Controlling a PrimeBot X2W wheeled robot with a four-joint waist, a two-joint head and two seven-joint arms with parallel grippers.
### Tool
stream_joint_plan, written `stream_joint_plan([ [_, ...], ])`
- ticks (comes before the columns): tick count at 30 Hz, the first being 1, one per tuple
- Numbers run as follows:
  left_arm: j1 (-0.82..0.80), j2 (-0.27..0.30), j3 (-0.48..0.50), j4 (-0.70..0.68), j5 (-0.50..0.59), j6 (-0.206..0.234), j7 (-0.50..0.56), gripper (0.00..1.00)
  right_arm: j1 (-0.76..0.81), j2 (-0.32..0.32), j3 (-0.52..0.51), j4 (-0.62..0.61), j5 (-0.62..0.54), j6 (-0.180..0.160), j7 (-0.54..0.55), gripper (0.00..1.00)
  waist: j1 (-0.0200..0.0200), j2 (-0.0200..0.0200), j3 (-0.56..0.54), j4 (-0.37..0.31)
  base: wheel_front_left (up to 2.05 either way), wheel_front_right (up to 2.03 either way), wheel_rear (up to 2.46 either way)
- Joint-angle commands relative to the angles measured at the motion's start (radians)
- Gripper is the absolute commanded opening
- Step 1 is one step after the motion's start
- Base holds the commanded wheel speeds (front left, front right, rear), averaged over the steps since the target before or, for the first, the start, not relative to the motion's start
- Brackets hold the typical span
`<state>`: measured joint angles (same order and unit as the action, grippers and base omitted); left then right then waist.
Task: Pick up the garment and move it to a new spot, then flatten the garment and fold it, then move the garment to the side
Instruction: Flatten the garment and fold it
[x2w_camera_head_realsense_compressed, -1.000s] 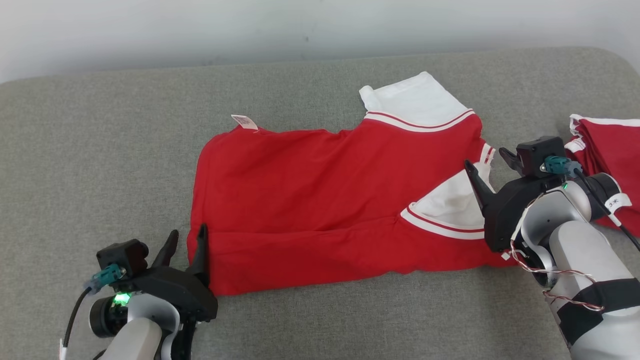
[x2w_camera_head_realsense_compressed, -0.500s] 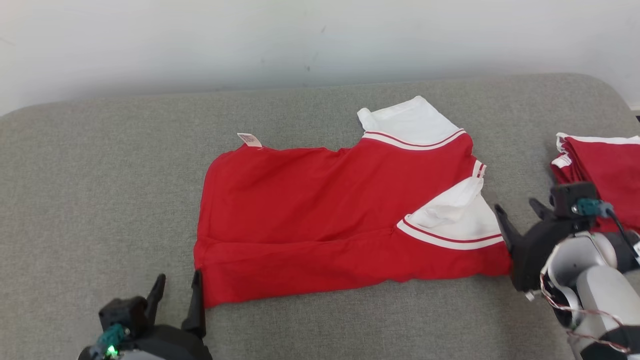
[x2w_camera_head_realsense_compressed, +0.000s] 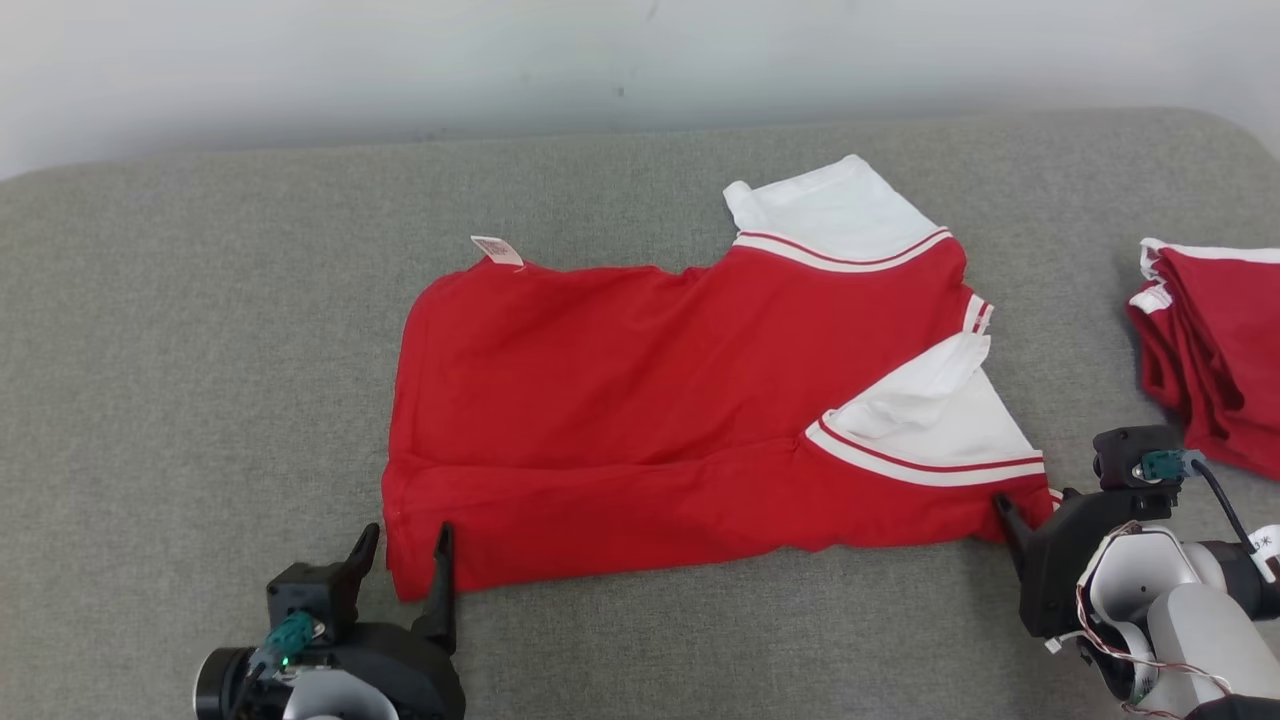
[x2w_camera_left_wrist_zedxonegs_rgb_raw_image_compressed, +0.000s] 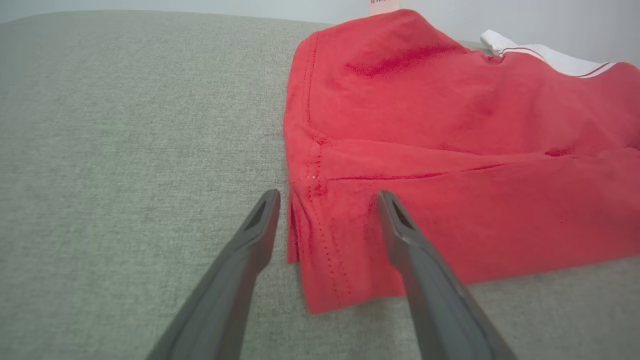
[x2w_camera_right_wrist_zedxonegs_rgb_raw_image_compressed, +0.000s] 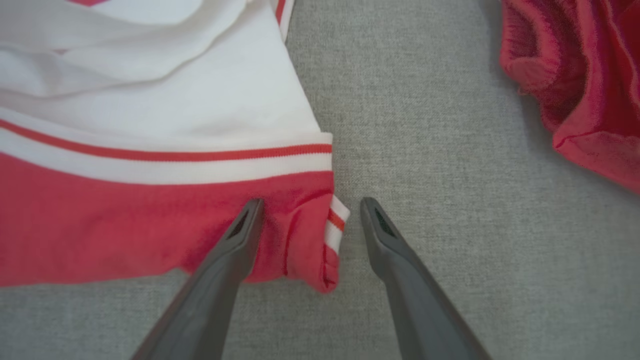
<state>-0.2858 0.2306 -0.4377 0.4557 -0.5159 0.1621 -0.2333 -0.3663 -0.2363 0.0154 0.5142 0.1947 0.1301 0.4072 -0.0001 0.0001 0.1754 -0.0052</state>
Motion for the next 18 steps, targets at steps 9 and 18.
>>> stream_joint_plan([
  [9,-0.049,-0.020,-0.030,0.114,0.017,0.030,0.070,1.00,0.010,0.054,-0.029,0.043,-0.038,0.001,0.068,1.00,0.0001,-0.0001,0.042,0.009,0.00,0.00,0.00],
  [18,-0.027,-0.026,-0.033,0.151,-0.014,0.011,0.081,0.00,0.034,0.053,-0.021,0.033,-0.025,0.000,0.053,0.00,0.0001,-0.0001,0.020,0.005,0.00,0.00,0.00],
])
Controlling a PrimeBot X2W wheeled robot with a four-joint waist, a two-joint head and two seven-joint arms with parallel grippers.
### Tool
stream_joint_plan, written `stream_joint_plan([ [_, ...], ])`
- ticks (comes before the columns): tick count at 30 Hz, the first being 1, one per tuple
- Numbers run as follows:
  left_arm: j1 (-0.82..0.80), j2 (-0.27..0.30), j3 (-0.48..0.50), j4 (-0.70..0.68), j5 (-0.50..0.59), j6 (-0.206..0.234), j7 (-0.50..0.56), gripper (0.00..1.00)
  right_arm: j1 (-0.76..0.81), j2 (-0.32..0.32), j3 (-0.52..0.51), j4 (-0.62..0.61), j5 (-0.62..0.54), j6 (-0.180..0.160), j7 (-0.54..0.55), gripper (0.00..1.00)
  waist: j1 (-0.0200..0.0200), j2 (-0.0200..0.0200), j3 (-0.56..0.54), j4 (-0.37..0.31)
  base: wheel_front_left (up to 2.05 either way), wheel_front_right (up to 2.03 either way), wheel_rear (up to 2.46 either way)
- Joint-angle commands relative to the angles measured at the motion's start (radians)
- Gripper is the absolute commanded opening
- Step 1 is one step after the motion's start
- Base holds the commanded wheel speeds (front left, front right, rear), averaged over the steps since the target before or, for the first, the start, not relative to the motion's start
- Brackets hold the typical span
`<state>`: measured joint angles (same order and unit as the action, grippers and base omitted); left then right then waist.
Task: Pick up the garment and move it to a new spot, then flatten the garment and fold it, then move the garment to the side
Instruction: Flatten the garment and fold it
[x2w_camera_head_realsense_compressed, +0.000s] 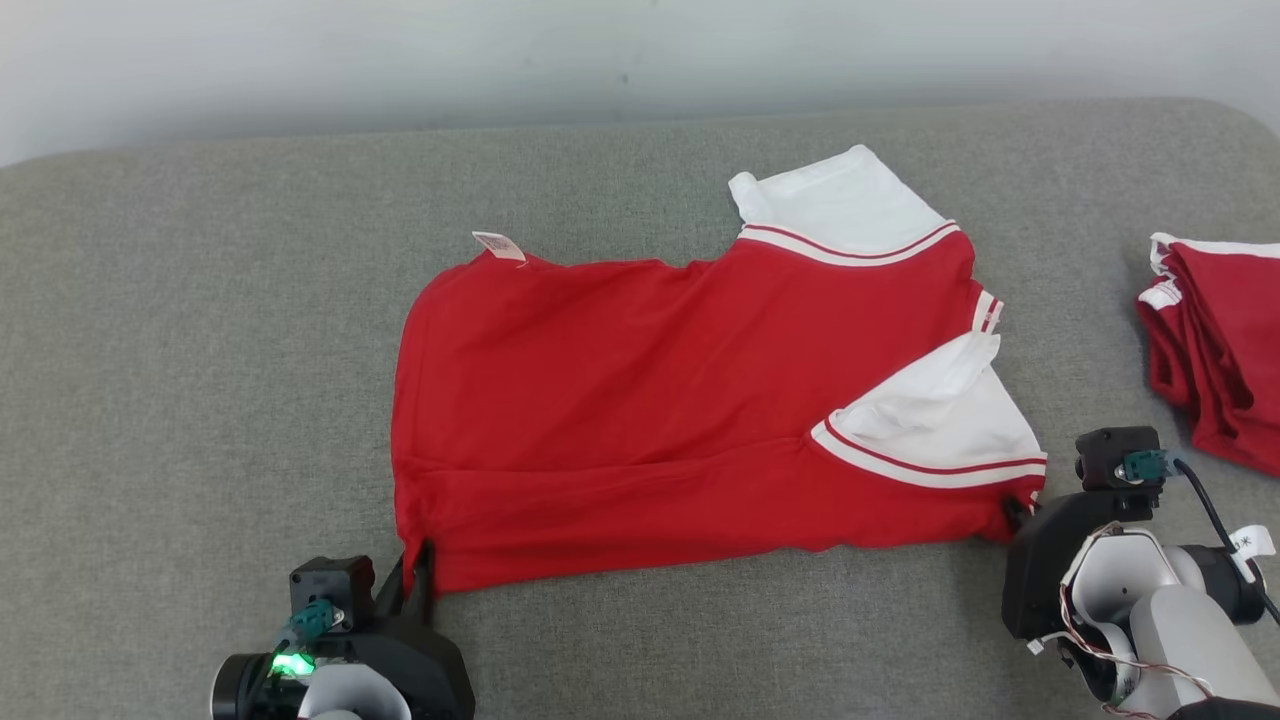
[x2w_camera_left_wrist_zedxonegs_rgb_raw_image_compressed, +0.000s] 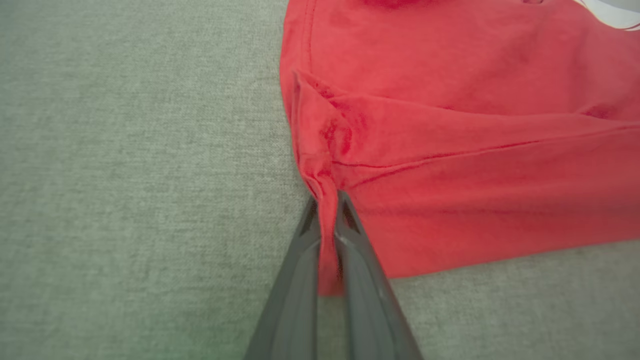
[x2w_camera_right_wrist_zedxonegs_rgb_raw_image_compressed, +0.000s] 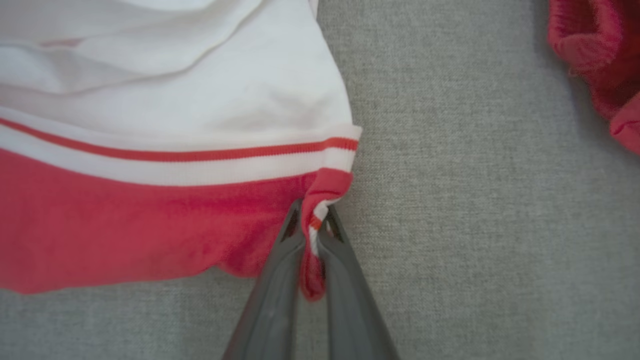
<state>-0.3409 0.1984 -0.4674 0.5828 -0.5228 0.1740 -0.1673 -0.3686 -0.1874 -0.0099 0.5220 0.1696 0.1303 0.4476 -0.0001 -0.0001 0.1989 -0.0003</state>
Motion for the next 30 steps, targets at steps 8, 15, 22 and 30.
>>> stream_joint_plan([
  [8,0.068,0.027,0.007,-0.019,-0.028,-0.008,0.005,0.00,0.081,-0.010,-0.027,-0.054,0.026,0.000,-0.011,0.00,0.0001,0.0001,-0.057,0.000,0.00,0.00,0.00],
  [15,0.171,0.051,0.004,-0.122,-0.043,0.017,0.026,0.00,0.196,-0.003,-0.076,-0.173,0.045,-0.001,0.028,0.00,0.0001,0.0001,-0.099,0.003,0.00,0.00,0.00],
  [22,0.287,0.070,-0.009,-0.256,-0.057,0.061,0.072,0.00,0.320,0.035,-0.123,-0.273,0.031,-0.001,0.082,0.00,0.0001,0.0001,-0.113,0.004,0.00,0.00,0.00],
  [30,0.335,0.084,-0.012,-0.291,-0.058,0.082,0.088,1.00,0.341,0.058,-0.125,-0.257,-0.002,-0.001,0.059,1.00,0.0001,0.0001,-0.125,-0.002,0.00,0.00,0.00],
])
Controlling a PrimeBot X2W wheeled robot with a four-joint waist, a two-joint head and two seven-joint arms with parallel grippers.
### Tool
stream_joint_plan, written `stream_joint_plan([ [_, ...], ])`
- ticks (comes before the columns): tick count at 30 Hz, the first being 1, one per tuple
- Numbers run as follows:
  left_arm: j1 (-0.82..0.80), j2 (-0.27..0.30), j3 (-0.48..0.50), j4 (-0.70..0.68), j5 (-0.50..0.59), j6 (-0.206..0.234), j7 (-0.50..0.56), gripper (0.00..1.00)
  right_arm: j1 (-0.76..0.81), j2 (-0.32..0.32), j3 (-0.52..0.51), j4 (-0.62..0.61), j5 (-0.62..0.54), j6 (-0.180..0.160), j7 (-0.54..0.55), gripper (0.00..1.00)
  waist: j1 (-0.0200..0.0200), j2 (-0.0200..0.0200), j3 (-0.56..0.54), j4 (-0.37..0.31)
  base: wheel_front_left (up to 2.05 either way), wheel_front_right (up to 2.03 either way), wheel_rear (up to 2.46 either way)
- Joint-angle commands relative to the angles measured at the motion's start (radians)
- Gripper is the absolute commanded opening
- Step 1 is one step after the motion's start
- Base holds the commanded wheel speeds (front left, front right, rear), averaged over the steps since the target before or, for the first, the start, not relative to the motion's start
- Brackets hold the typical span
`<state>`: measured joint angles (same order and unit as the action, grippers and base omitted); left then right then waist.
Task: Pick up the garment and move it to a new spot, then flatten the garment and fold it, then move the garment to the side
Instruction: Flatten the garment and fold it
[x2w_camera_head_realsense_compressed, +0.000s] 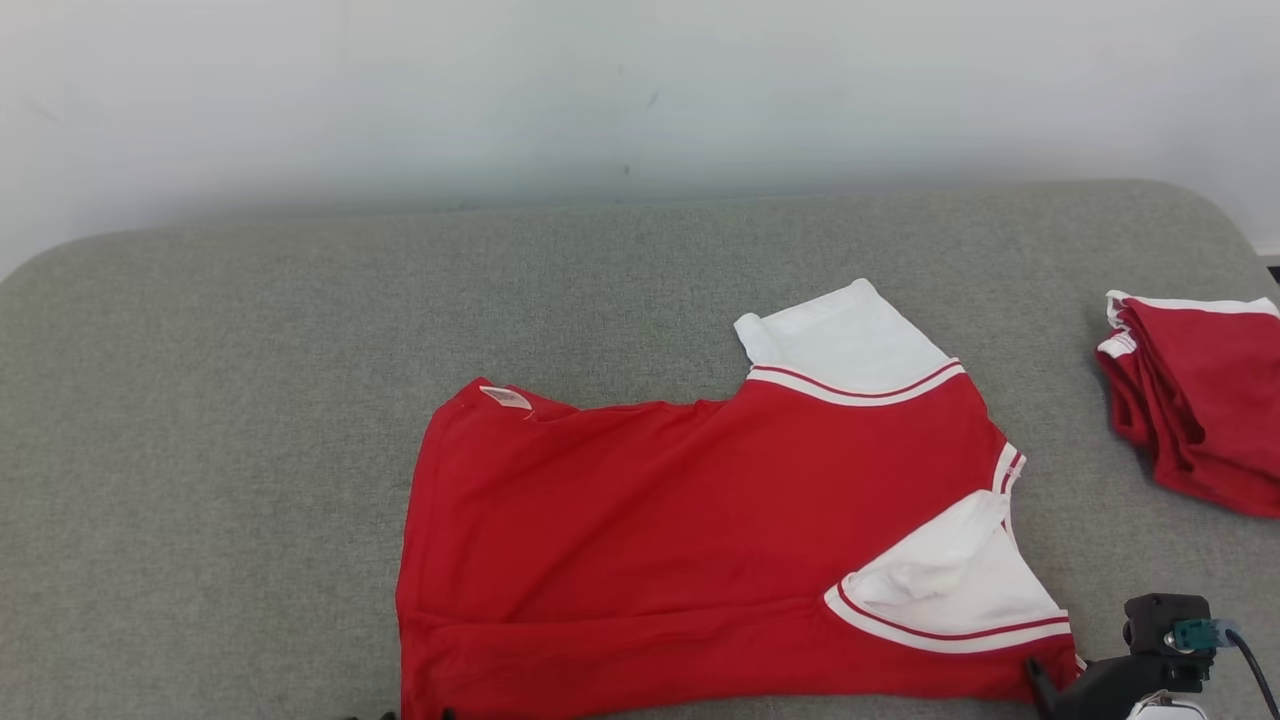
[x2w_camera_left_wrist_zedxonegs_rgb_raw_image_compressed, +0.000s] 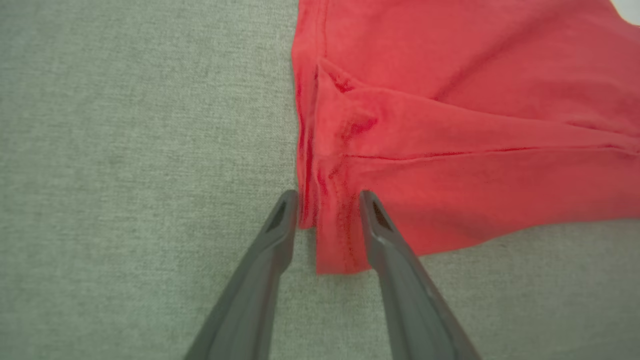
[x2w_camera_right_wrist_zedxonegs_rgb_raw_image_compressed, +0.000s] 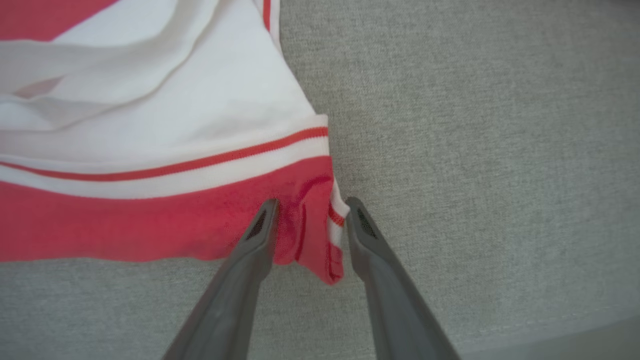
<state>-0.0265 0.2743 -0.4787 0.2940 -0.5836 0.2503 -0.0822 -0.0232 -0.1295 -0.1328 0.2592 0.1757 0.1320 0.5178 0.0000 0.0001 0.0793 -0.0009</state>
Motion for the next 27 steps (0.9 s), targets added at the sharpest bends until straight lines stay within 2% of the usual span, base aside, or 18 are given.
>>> stream_joint_plan([
  [1,0.021,0.008,-0.001,-0.006,0.003,0.007,0.001,1.00,-0.011,-0.002,-0.001,0.011,-0.015,-0.003,-0.019,1.00,0.0000,-0.0001,-0.009,-0.002,0.00,0.00,0.00],
  [8,0.026,0.049,0.040,-0.068,-0.015,0.031,0.016,1.00,-0.055,-0.035,-0.007,-0.017,-0.011,-0.003,-0.016,1.00,0.0000,-0.0001,-0.024,0.003,0.00,0.00,0.00],
  [14,-0.048,0.104,0.070,-0.146,-0.015,0.048,0.084,1.00,-0.141,-0.092,0.022,-0.076,0.008,-0.003,0.043,1.00,0.0000,-0.0001,-0.007,0.003,0.00,0.00,0.00],
  [19,-0.243,0.132,0.069,-0.139,-0.026,0.039,0.247,1.00,-0.349,-0.155,0.120,-0.048,0.048,-0.003,0.121,1.00,0.0000,-0.0001,0.059,-0.003,0.00,0.00,0.00],
  [27,-0.542,0.091,0.045,0.024,-0.049,-0.018,0.395,1.00,-0.628,-0.188,0.281,0.104,0.086,-0.003,0.104,1.00,0.0000,-0.0001,0.177,-0.007,0.00,0.00,0.00],
])
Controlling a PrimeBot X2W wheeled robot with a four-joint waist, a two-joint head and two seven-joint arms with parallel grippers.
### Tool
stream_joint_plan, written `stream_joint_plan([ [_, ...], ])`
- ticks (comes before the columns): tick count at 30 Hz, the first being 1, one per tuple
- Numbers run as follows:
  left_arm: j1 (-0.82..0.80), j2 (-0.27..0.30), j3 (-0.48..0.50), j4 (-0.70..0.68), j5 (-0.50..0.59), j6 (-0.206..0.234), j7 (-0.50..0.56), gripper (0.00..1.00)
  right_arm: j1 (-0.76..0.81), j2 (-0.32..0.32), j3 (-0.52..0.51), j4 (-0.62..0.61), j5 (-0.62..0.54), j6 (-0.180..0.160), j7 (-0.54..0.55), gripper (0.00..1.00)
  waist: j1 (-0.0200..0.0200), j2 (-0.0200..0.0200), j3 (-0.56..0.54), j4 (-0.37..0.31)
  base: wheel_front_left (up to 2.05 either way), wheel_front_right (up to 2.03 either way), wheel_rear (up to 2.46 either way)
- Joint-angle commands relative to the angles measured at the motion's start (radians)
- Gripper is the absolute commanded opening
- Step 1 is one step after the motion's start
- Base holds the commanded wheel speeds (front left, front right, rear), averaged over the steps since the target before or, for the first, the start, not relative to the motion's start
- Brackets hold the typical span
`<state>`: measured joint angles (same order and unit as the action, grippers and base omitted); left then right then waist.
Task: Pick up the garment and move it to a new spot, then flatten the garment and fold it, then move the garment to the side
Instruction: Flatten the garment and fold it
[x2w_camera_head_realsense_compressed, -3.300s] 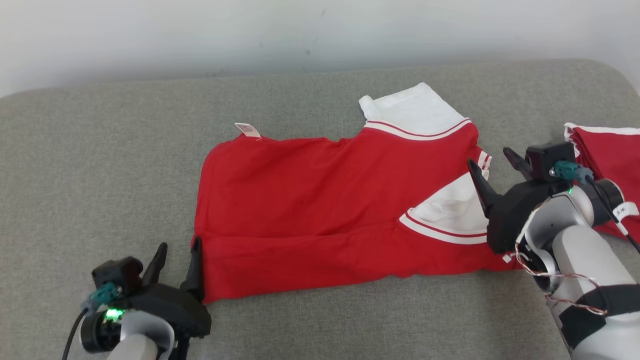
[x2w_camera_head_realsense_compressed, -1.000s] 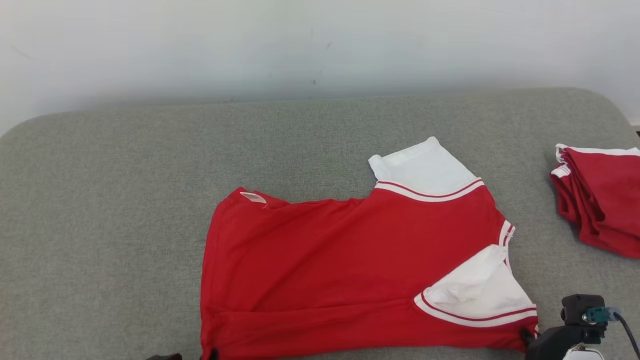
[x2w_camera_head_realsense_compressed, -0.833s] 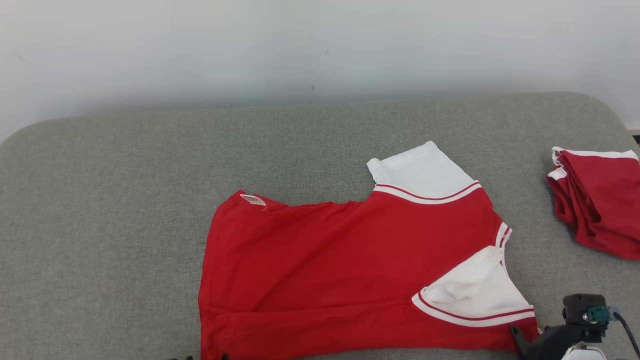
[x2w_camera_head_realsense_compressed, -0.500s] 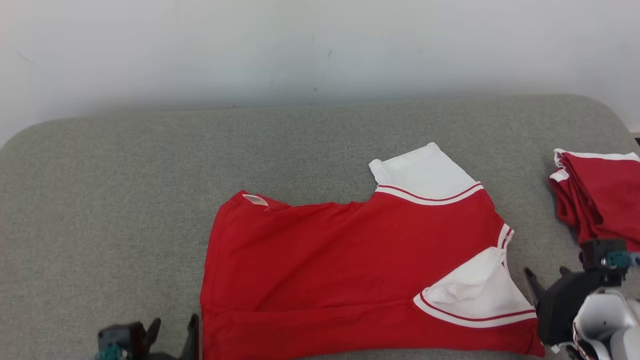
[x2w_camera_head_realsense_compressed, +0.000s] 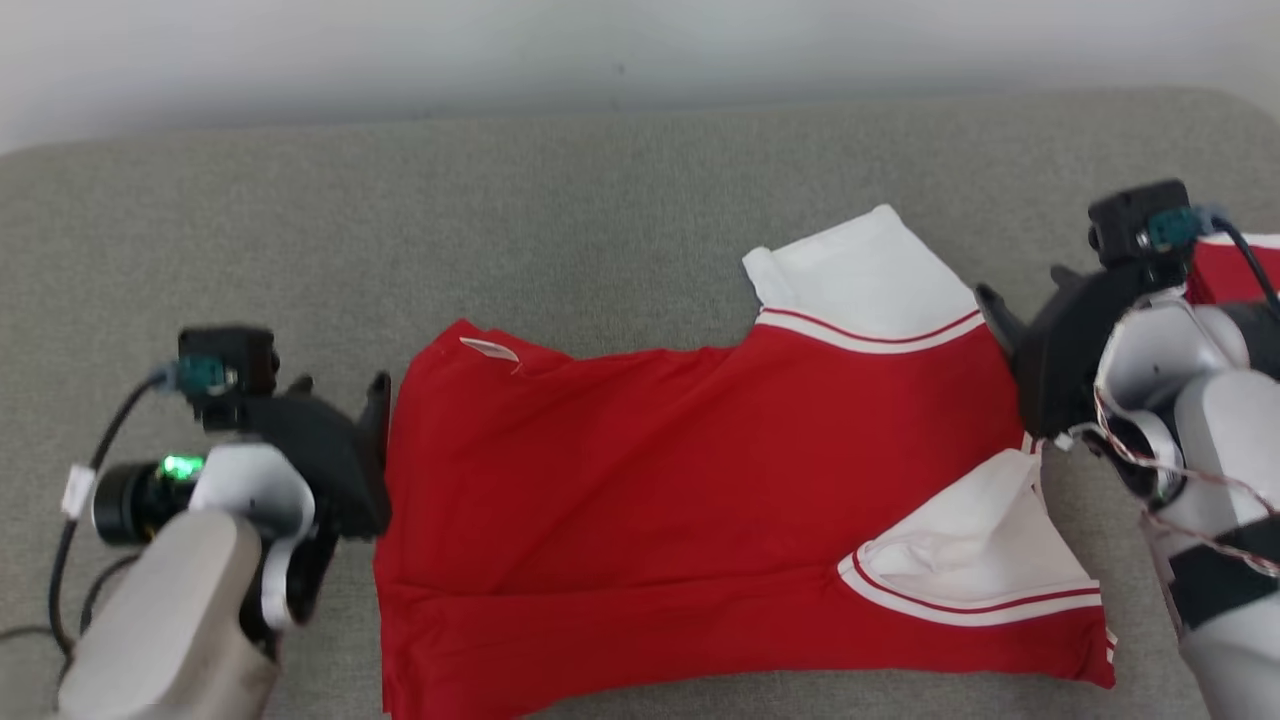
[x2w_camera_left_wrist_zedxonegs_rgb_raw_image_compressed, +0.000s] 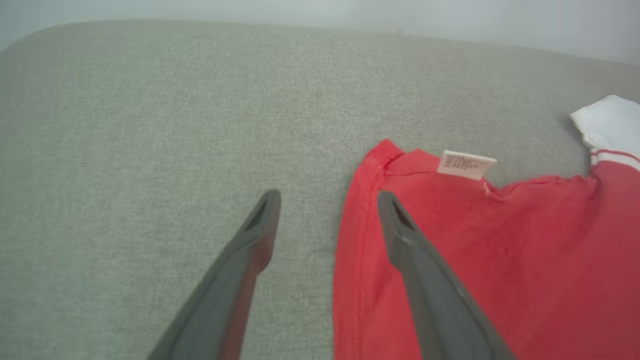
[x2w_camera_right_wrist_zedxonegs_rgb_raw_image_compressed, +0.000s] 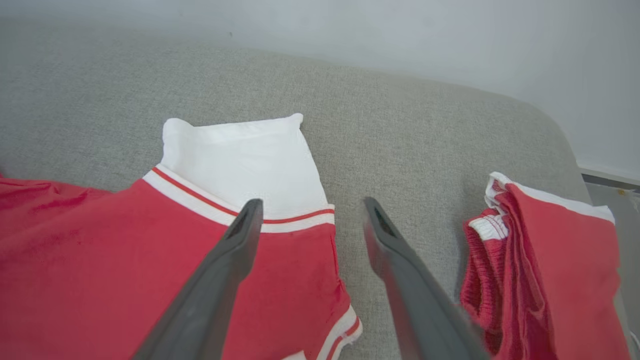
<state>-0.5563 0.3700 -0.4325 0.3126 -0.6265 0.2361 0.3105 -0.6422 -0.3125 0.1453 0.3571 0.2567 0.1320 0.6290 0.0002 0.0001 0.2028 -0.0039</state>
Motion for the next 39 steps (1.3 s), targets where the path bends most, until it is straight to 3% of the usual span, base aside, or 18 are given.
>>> stream_joint_plan([
  [1,-0.042,-0.009,-0.005,0.027,-0.007,-0.011,0.014,1.00,-0.036,-0.005,0.018,0.025,0.010,-0.003,-0.014,1.00,-0.0002,-0.0001,0.069,-0.005,0.00,0.00,0.00],
  [8,-0.202,-0.033,-0.059,0.141,0.026,-0.078,0.054,1.00,-0.185,-0.012,0.116,0.154,0.027,-0.003,-0.080,1.00,-0.0002,-0.0001,0.137,-0.007,0.00,0.00,0.00],
  [22,-0.303,-0.073,-0.116,0.275,0.052,-0.121,0.038,1.00,-0.282,-0.029,0.195,0.288,0.070,-0.003,-0.152,1.00,-0.0002,-0.0001,0.192,0.007,0.00,0.00,0.00],
  [25,-0.309,-0.094,-0.123,0.290,0.041,-0.135,0.033,0.47,-0.297,-0.035,0.202,0.303,0.079,-0.003,-0.157,1.00,-0.0002,-0.0001,0.203,0.017,0.00,0.00,0.00],
  [26,-0.311,-0.096,-0.127,0.295,0.043,-0.141,0.029,0.34,-0.302,-0.036,0.204,0.308,0.083,-0.003,-0.160,1.00,-0.0002,-0.0001,0.205,0.019,0.00,0.00,0.00],
  [27,-0.313,-0.100,-0.131,0.300,0.046,-0.142,0.026,0.04,-0.306,-0.036,0.206,0.313,0.085,-0.003,-0.163,1.00,-0.0002,-0.0001,0.207,0.021,0.00,0.00,0.00],
  [28,-0.315,-0.104,-0.135,0.307,0.046,-0.147,0.022,0.00,-0.310,-0.038,0.208,0.318,0.088,-0.003,-0.164,1.00,-0.0002,-0.0001,0.209,0.024,0.00,0.00,0.00],
  [39,-0.319,-0.162,-0.174,0.338,0.070,-0.144,-0.034,0.00,-0.365,-0.053,0.199,0.385,0.085,-0.003,-0.226,1.00,-0.0002,-0.0001,0.242,0.072,0.00,0.00,0.00],
])
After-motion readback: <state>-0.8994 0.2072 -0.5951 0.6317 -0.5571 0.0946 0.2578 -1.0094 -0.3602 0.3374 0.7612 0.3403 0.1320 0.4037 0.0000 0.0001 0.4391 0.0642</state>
